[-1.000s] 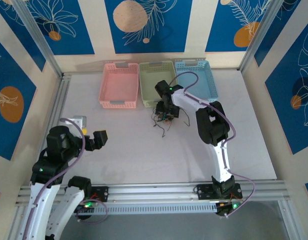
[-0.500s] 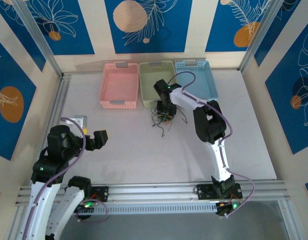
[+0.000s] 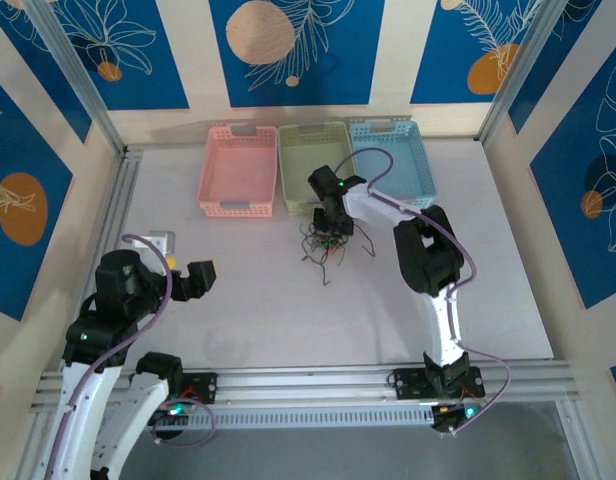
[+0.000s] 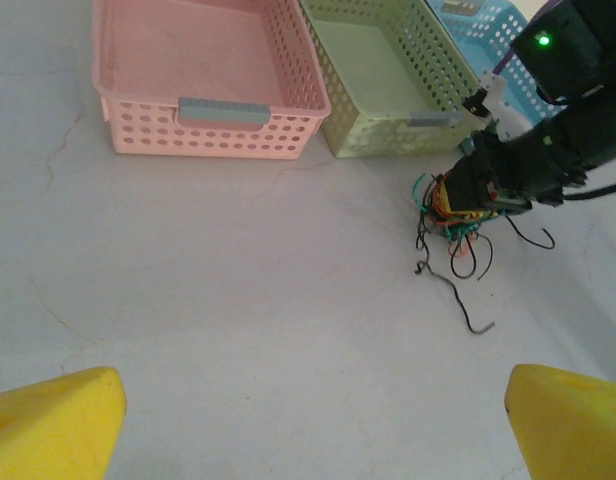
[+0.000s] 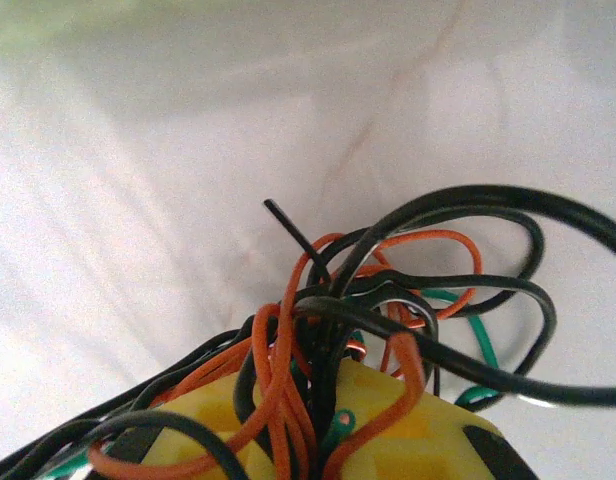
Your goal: Untangle the cables
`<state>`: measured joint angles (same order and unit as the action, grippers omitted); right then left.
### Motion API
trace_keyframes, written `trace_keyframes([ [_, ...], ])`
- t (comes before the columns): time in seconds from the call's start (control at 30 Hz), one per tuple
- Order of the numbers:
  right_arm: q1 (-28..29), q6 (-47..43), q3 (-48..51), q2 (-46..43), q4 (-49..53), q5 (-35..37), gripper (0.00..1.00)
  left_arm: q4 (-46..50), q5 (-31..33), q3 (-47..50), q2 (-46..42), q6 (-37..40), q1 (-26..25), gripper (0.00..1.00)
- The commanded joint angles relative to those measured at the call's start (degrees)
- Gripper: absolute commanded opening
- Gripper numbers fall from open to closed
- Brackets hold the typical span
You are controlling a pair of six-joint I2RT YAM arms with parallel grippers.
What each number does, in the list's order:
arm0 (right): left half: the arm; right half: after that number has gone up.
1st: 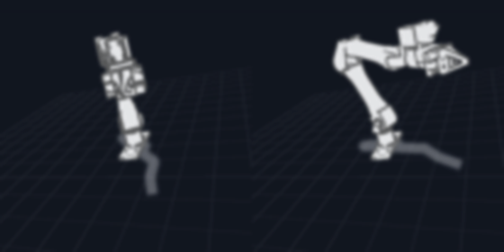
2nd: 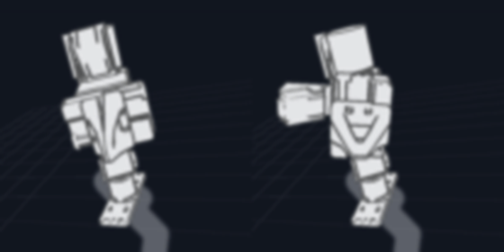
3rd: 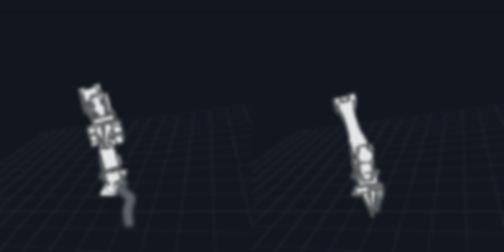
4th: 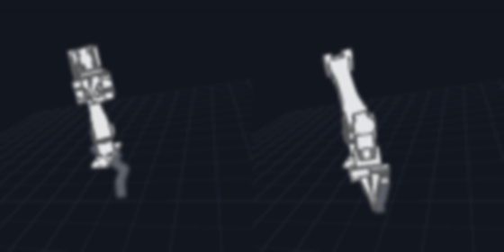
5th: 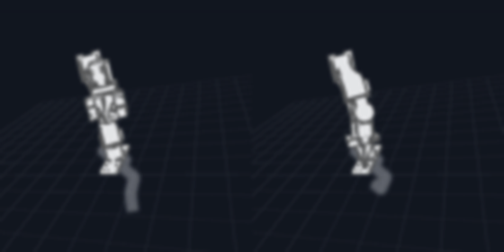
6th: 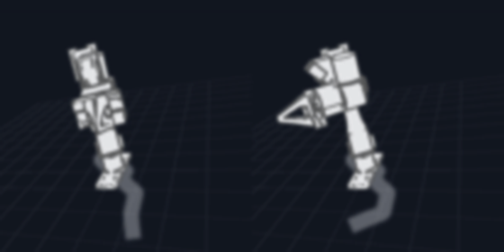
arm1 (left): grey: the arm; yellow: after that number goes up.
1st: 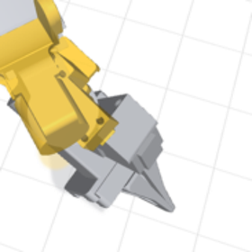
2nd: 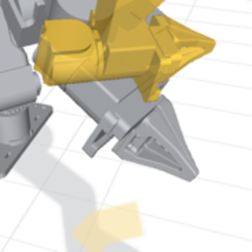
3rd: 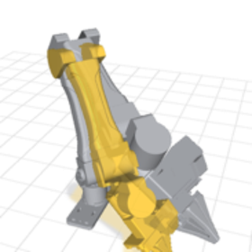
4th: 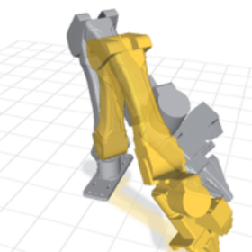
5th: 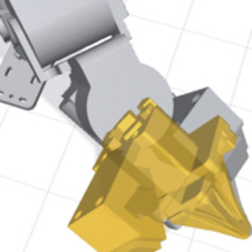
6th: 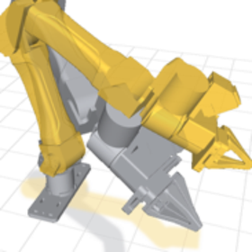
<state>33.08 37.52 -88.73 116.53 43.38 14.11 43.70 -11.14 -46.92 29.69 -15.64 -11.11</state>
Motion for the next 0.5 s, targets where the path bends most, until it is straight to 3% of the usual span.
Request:
trace_keyframes([
  [0.0,3.4,-0.2,5.3,-7.4,-2.1,-5.2,0.00,-1.0,-2.8,0.3,1.0,1.5,0.4,0.96],
  [0.23,13.8,1.6,10.6,-10.3,-3.3,-3.8,0.00,-0.4,-9.2,-2.1,5.0,0.1,0.3,0.94],
  [0.33,16.3,1.5,10.8,-9.4,-5.4,-4.4,0.00,-3.2,-15.9,-1.5,6.5,-3.8,0.2,0.91],
  [0.4,17.2,0.5,9.4,-8.5,-4.8,-4.7,0.10,-5.6,-18.5,0.1,7.0,-6.4,-0.4,0.88],
  [0.47,17.8,-0.4,9.3,-9.0,-5.4,-5.1,0.24,-5.0,-17.0,0.4,7.1,-6.5,-1.5,0.87],
])
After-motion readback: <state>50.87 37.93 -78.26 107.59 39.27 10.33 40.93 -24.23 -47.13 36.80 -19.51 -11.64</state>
